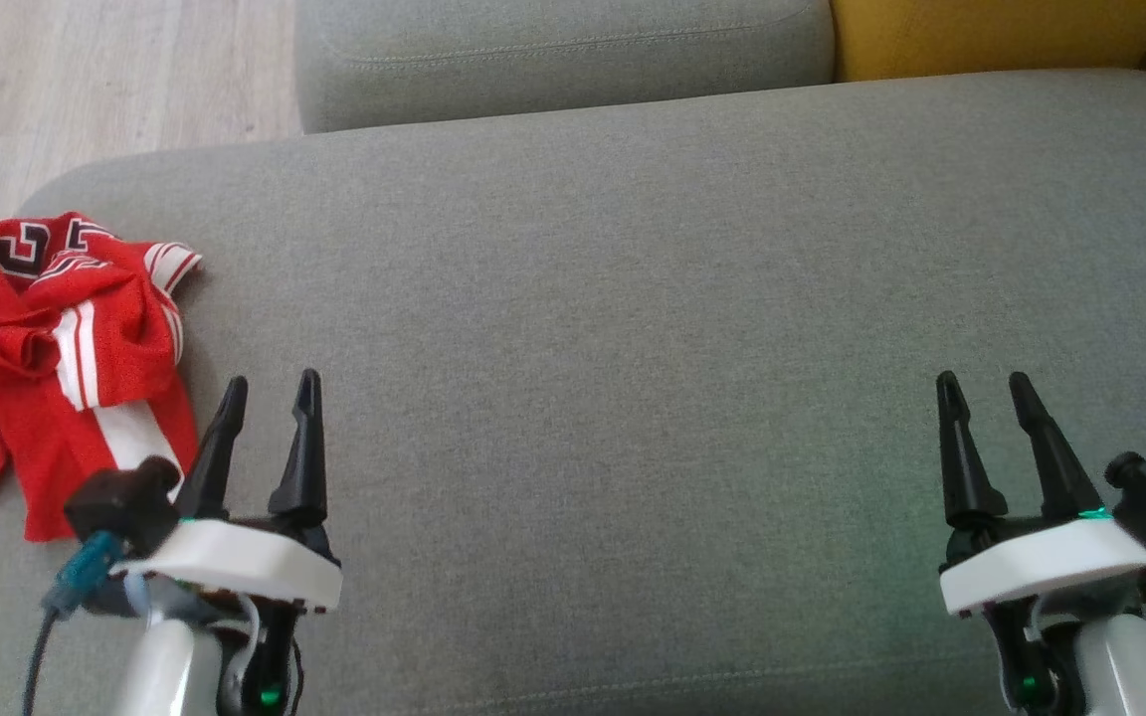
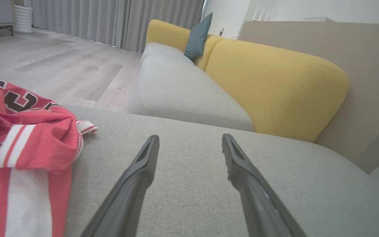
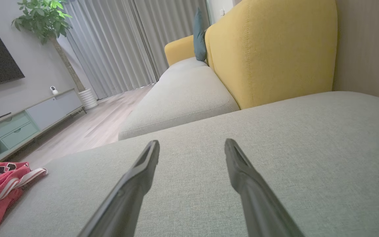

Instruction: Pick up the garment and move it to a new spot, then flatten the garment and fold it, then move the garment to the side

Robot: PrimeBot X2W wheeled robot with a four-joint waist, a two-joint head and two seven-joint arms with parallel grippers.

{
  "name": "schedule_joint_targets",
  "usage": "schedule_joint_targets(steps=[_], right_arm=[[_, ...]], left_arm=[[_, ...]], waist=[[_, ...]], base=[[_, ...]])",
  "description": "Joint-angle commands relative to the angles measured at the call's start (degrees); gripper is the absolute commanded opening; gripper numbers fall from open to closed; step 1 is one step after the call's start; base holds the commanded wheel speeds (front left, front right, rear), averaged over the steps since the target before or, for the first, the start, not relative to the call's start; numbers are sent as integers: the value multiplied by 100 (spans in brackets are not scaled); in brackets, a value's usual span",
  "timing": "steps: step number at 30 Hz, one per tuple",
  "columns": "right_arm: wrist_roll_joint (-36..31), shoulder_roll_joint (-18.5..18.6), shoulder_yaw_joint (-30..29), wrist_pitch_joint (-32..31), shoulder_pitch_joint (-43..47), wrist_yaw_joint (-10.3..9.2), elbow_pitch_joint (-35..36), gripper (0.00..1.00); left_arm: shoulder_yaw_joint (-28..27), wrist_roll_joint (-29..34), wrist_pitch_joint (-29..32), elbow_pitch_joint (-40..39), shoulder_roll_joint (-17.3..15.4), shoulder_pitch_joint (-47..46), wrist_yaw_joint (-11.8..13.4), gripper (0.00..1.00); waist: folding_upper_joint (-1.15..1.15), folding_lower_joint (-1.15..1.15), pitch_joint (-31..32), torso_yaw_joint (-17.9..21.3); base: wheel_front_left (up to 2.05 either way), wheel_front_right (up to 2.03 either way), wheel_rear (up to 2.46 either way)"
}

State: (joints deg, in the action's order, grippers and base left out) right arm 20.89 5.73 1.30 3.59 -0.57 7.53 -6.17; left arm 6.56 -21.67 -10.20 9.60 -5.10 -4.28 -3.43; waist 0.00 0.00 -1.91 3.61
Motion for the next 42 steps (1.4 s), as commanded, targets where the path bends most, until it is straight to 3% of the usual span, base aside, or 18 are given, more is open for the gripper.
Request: schedule_joint_targets(steps=[1,24,42], right_arm=[[-245,27,116,78,-141,-3,254,100],[-1602,-107,105,329,-131,-4,390,100],[-1326,-189,26,354,-156,-4,266,100]], left_arm=[[-134,252,-84,-192,-120,-131,57,100],[-110,1615,-476,-223,-120,-16,198,100],[-174,1508,-480,-56,-51,1,174,100]], waist=[[0,0,-4,-1],[0,0,-55,8],[0,0,-35,-9]], base=[[0,0,0],[0,0,0],[0,0,0]])
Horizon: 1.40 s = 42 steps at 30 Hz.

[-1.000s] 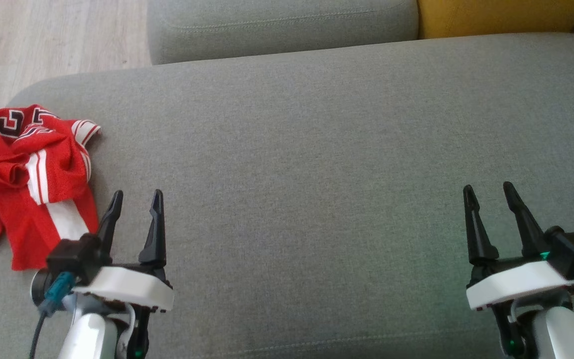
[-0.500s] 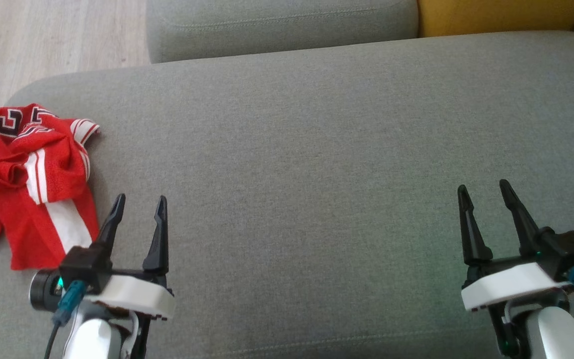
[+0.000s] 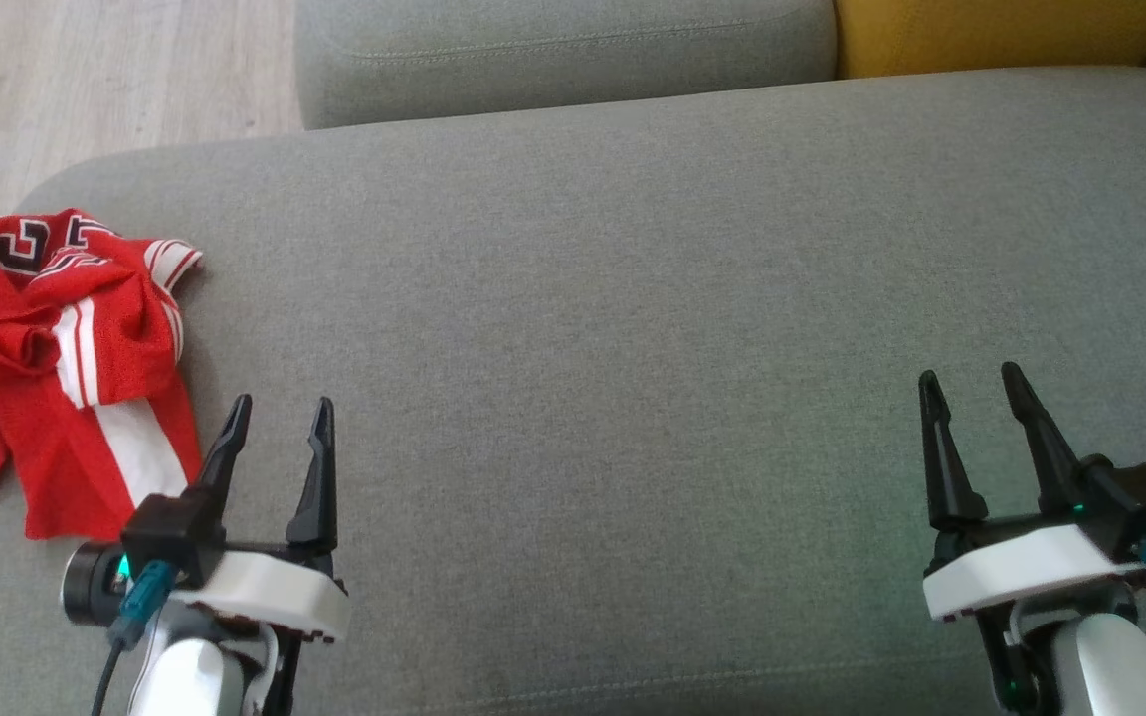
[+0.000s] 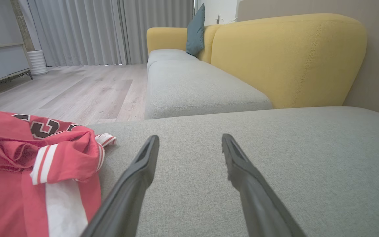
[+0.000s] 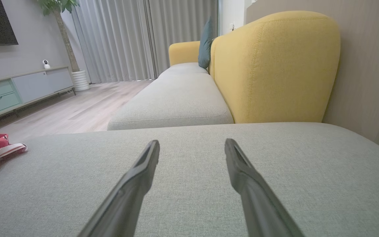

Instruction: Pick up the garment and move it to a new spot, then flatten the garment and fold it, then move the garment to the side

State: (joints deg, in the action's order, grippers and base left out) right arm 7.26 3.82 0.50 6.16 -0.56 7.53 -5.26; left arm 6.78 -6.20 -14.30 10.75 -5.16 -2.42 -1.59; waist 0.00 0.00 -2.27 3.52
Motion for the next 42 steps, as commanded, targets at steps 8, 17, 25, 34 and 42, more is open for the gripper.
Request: schedule_joint_targets(steps=[8,17,25,34,42], right_arm=[[46,1,93,76,-165,-4,176,100],[81,15,97,121,-192,-4,229,100],[79,-10,141,109,-225,-4,281,100],[16,-28,311,19,-223,-4,476,100],[20,-50,376,-84,-166,-4,637,100]], left_arm=[[-208,-37,-70,-153,-19,-176,12,100],[-220,-35,-70,-209,-8,-243,-4,100],[-318,-68,-70,-231,-16,-343,2,100],[-426,-105,-70,-245,-4,-324,-1,100],[-462,-59,-70,-312,0,-290,-19,100]], waist=[[0,0,17,-35],[0,0,-51,-231],[0,0,-107,-756],[0,0,-52,-1431],[0,0,-7,-1749]], base=[[0,0,0],[0,0,0],[0,0,0],[0,0,0],[0,0,0]])
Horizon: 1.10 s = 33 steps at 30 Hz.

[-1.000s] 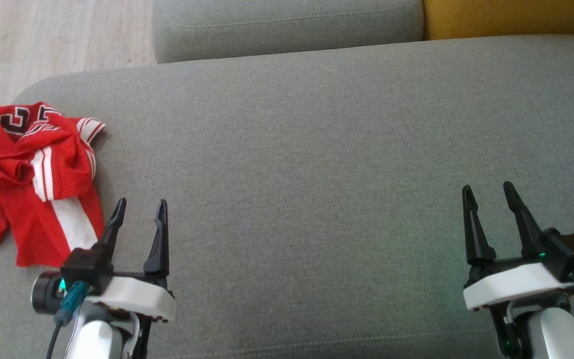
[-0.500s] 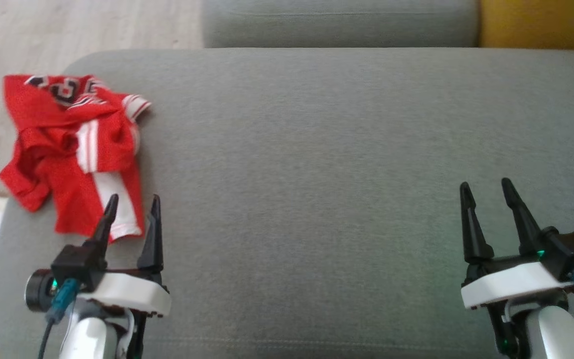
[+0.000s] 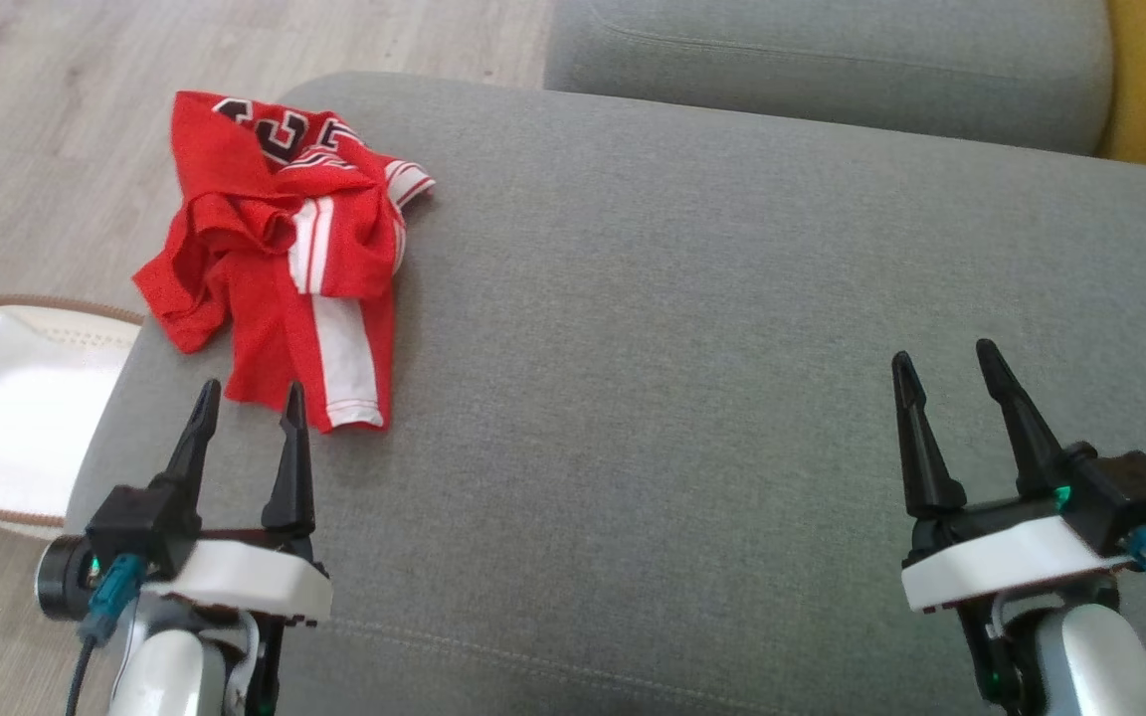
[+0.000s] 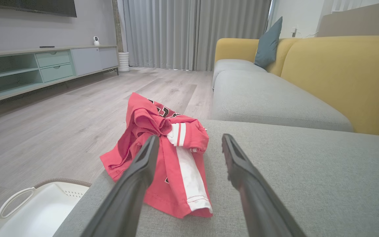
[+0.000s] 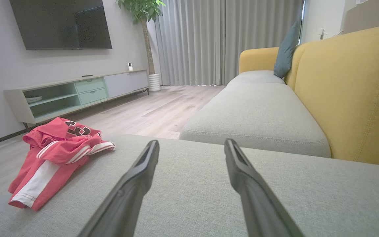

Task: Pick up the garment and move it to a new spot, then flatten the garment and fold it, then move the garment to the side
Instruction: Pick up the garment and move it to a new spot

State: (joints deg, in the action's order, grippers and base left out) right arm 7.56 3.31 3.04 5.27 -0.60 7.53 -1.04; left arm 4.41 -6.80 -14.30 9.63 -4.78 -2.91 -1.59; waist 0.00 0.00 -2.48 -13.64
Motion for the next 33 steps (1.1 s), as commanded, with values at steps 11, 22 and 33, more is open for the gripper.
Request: schedule_joint_targets(steps=[11,22,33], right_arm=[[-7,-17,166,-49,-139,-4,256,100],[12,-28,322,-33,-307,-4,271,100],[54,-29,412,5,-640,-4,286,100]], left_arm=[[-260,12,-70,-255,21,-205,-31,100],[-297,-14,-70,-64,52,-347,-93,100],[-567,-366,-67,1617,-91,-1370,-215,100]], waist=[[0,0,5,-30],[0,0,-346,288],[0,0,-1321,825]], base=[[0,0,0],[0,0,0],[0,0,0]])
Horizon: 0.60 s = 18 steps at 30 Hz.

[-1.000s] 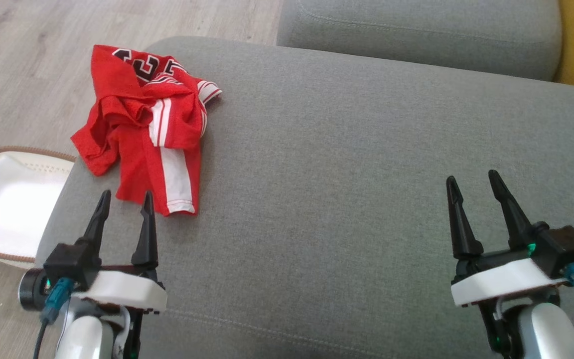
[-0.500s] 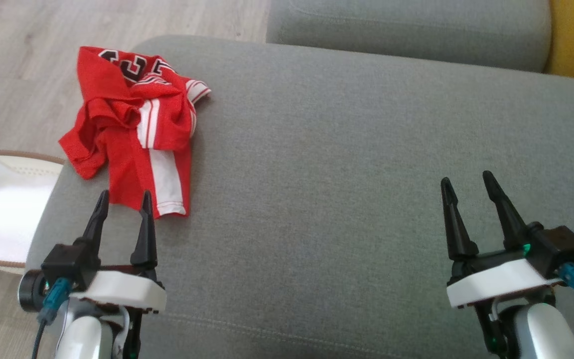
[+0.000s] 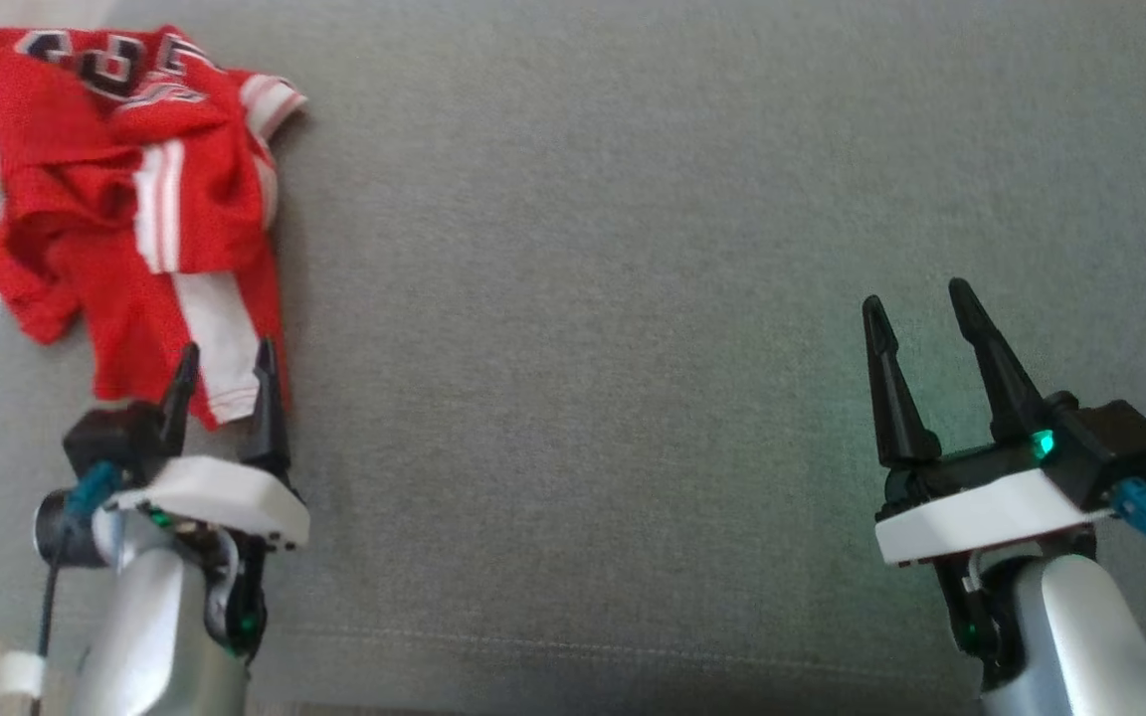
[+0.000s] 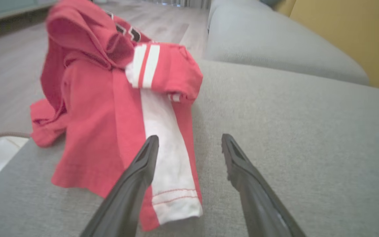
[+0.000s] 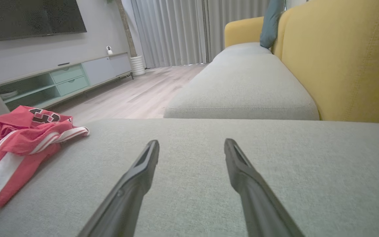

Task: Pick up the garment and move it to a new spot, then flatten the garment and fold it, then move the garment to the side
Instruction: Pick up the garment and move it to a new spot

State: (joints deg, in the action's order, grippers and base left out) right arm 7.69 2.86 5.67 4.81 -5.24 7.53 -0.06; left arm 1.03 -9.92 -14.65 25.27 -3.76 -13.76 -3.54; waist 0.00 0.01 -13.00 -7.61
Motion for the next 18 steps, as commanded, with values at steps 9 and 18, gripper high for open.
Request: schedule_joint_targets(steps=[9,18], right_arm=[[133,11,240,191,-377,-4,20,100],[180,8,254,247,-431,-4,-114,100]], left_arm=[[-511,-504,559,1928,-360,-1234,-56,100],[-432,-556,377,2511,-438,-1559,-137,0]], waist=[[0,-1,-566,390],[0,-1,-548,395]], base=[[0,0,0],[0,0,0]])
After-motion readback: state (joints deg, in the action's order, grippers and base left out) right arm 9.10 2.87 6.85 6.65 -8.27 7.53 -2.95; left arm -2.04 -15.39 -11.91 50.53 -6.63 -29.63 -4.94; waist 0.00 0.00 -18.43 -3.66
